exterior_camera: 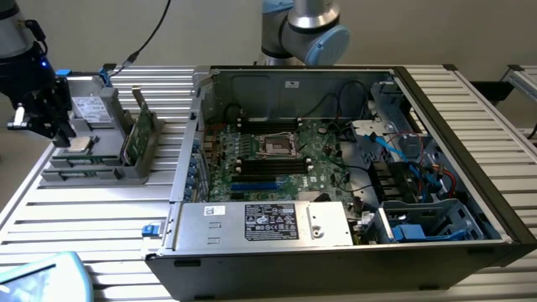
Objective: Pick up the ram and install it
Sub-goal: 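Pick up the ram and move it above insertion slot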
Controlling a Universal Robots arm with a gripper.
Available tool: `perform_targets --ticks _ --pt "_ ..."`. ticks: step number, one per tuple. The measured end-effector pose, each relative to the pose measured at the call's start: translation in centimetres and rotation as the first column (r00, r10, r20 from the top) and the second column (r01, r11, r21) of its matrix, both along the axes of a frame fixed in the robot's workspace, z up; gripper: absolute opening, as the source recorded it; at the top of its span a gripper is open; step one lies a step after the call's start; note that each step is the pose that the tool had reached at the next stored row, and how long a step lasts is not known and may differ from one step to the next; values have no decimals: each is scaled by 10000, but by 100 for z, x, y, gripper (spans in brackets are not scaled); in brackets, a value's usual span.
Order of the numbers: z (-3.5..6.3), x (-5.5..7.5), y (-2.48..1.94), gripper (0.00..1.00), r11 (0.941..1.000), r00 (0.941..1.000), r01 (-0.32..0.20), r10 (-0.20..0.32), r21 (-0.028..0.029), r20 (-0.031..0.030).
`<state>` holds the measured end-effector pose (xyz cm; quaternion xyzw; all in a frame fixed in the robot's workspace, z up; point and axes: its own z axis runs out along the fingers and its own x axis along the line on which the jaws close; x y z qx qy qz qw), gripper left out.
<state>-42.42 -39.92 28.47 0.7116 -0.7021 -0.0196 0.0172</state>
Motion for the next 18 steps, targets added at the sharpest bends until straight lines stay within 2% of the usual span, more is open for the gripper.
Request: perform_targets --ticks 18 --pt "-328 25 -9 31 9998 9998 -187 187 0 0"
